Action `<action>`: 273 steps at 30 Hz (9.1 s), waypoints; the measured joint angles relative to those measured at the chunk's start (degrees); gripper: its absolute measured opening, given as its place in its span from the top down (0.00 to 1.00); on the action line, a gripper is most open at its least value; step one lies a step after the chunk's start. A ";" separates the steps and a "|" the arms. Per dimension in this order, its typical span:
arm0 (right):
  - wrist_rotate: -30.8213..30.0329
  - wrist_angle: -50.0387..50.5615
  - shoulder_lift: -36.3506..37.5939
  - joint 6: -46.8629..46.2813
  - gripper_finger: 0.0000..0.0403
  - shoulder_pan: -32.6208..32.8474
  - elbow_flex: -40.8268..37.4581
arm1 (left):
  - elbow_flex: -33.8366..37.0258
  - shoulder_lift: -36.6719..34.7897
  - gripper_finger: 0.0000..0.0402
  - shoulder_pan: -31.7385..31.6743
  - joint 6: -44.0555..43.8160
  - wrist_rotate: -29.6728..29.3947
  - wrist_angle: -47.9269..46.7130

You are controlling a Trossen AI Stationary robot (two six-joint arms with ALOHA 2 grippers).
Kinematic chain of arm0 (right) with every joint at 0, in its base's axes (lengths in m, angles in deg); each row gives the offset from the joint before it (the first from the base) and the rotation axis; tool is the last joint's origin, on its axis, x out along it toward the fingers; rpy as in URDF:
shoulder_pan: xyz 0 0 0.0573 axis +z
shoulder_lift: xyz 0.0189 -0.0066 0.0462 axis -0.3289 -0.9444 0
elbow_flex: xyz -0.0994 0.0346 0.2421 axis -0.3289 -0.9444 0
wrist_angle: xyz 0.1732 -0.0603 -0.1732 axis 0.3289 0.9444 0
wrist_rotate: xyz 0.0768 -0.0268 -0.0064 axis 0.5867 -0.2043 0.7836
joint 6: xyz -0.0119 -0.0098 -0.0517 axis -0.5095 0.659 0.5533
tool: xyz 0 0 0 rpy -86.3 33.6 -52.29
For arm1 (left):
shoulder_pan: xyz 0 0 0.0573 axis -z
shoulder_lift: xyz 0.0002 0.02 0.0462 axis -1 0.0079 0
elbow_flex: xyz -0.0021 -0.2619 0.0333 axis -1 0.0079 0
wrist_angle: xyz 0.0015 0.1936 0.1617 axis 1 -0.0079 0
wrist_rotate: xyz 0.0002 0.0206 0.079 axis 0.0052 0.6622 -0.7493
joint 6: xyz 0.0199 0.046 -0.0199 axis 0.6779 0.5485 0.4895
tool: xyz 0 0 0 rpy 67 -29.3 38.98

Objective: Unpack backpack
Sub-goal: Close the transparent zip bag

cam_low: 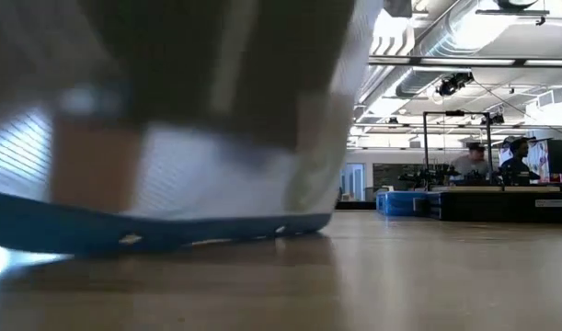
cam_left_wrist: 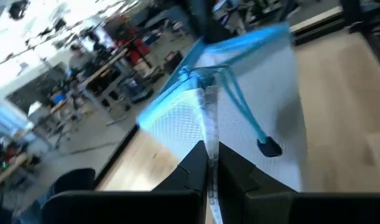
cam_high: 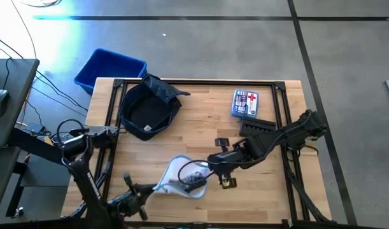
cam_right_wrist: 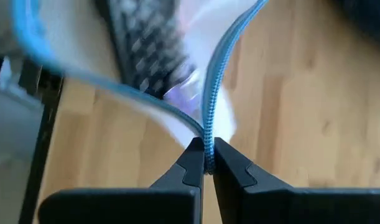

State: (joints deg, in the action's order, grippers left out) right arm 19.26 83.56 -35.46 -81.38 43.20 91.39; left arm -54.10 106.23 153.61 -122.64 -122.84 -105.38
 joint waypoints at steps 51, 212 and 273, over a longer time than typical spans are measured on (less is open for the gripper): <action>-0.75 6.43 0.48 -9.57 1.00 -0.16 1.58 | 12.85 -0.14 0.48 -7.07 58.75 25.95 56.04; -31.34 -47.50 -20.57 4.89 1.00 16.95 -3.12 | 4.69 -0.72 1.00 -5.51 73.53 13.68 73.14; -38.85 0.37 -19.50 -22.33 1.00 28.56 5.01 | 12.74 -2.71 1.00 -6.36 22.88 17.48 36.48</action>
State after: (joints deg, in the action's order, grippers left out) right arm -19.58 83.92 -54.95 -103.71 71.76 96.40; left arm -41.35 103.52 147.25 -99.76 -105.35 -68.90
